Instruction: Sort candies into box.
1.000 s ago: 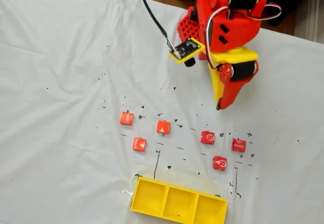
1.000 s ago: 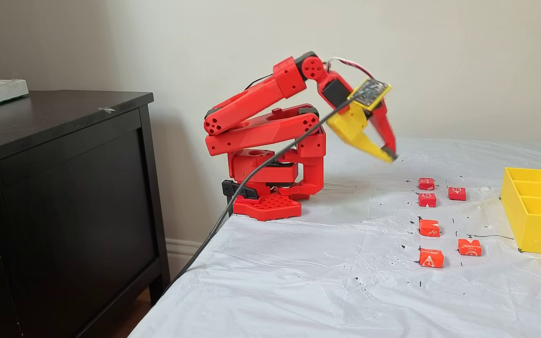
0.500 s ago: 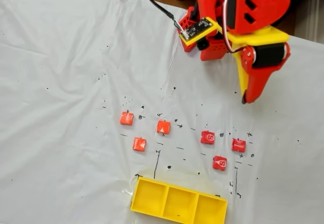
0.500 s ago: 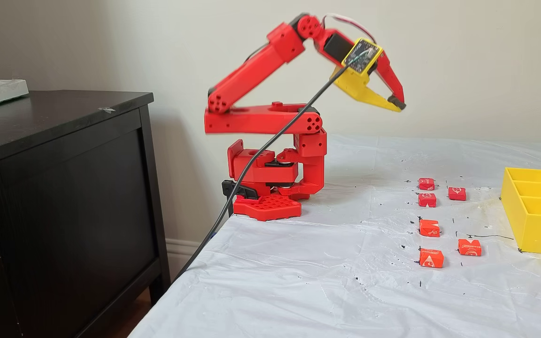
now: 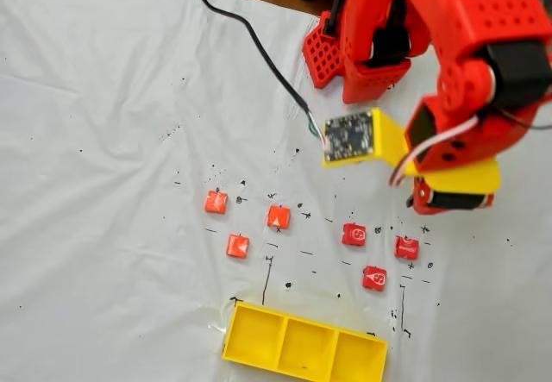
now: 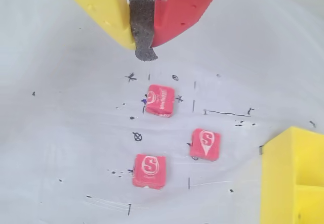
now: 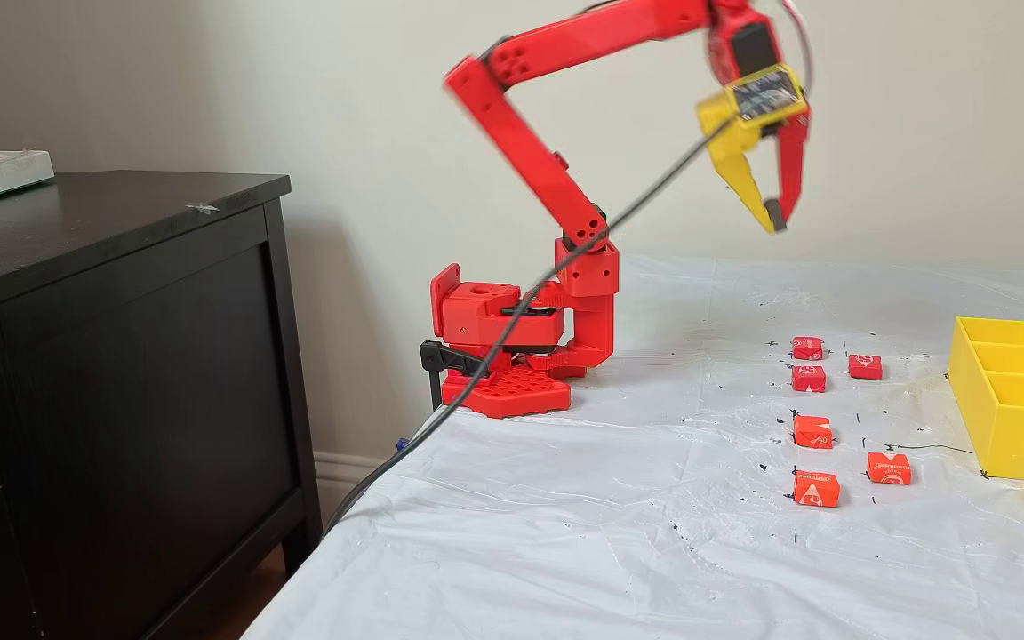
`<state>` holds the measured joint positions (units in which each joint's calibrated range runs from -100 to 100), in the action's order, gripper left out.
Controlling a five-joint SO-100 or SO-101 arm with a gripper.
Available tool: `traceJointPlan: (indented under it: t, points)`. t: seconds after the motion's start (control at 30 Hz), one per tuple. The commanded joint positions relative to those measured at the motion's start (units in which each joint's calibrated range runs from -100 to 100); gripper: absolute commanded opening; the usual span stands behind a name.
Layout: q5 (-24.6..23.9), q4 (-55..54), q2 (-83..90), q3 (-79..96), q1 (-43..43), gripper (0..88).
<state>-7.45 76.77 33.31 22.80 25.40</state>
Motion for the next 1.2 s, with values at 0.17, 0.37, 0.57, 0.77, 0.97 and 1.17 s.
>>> traceJointPlan:
  t: [0.17, 0.37, 0.57, 0.77, 0.97, 1.17]
  points:
    - [-2.34, -0.1, -17.87, -16.11, 3.23, 0.8]
    - [-2.25, -2.14, -22.02, -17.02, 3.23, 3.9]
    - [-2.25, -3.54, -23.55, -14.2, 3.86, 24.9]
    - [-2.3, -6.24, -23.13, -10.65, 4.68, 29.7]
    - [-2.1, -9.68, -24.74, -6.01, 6.13, 30.4]
    - [-1.47, -11.23, -26.6, -5.09, 5.58, 29.9]
